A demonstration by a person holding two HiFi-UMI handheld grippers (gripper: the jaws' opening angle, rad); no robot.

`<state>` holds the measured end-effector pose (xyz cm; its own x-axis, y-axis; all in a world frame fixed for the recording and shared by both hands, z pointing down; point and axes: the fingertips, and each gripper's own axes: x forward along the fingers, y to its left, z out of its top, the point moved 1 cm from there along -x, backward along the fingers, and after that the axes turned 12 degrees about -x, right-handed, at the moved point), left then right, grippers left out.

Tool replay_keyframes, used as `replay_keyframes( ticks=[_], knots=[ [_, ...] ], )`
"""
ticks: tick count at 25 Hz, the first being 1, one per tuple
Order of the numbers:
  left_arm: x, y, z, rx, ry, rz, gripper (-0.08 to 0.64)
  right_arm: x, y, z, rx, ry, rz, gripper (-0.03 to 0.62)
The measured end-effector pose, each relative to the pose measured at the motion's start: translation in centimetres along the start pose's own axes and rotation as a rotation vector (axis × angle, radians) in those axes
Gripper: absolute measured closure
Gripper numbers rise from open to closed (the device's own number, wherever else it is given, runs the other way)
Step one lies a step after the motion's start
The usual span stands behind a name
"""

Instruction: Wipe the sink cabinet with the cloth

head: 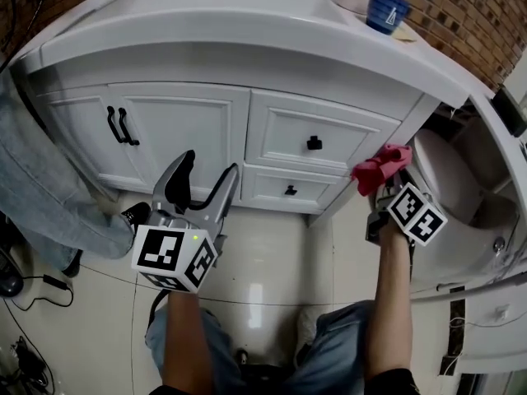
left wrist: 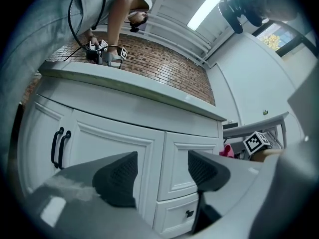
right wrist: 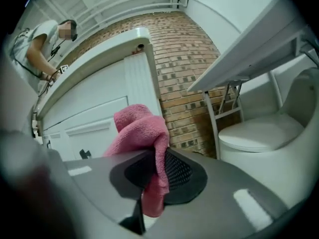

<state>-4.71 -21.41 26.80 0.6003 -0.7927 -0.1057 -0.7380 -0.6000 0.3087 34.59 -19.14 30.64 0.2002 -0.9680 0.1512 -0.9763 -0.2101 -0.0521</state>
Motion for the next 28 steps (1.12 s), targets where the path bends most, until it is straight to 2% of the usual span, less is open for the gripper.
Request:
replay_keyframes(
  ticks=[3, 4, 7, 9, 12, 15, 18, 22, 25, 28],
  knots=[
    [-0.2, 0.6, 0.4, -0.003, -0.007, 0.012, 0.239, 0.5, 5.9, -1.0, -0.027, 0.030, 0.133, 0.546],
    [-0.2, 0.7, 0.5, -0.005, -0.009, 0.015, 0.239, 0.7, 8.7, -1.8, -0.065, 0.050, 0.188, 0.546],
    [-0.3, 0.8, 0.5, -0.010, -0.017, 0.021, 0.239, 0.6, 17.9, -4.3, -0.263, 0.078, 0.347, 0.546],
    [-0.2, 0.8, 0.4, -0.009, -0.017, 0.025, 0.239, -0.1, 23.8, -5.5, -0.318, 0.066, 0.469, 0.546],
    [-0.3, 1.0, 0.4, -0.004, -0.013, 0.030, 0.239, -0.2, 29.9, -6.7, -0.268, 0.050, 0.615, 0.546],
    [-0.7, 1.5, 0.5, 0.008, -0.008, 0.039, 0.239, 1.5, 32.4, -7.1, -0.167, 0.031, 0.701, 0.546],
    [-1.5, 2.4, 1.0, 0.022, -0.005, 0.057, 0.239, 3.6, 30.1, -7.4, -0.104, 0.053, 0.636, 0.548],
    [-2.1, 3.4, 1.9, 0.011, -0.020, 0.067, 0.239, 3.9, 25.6, -7.3, -0.166, 0.076, 0.520, 0.548],
    [-1.9, 3.0, 1.8, -0.029, -0.030, 0.040, 0.239, 3.8, 20.8, -7.2, -0.173, 0.089, 0.425, 0.548],
    [-1.2, 2.2, 1.1, -0.030, -0.023, 0.024, 0.239, 3.4, 15.7, -7.0, -0.204, 0.100, 0.323, 0.547]
  ],
)
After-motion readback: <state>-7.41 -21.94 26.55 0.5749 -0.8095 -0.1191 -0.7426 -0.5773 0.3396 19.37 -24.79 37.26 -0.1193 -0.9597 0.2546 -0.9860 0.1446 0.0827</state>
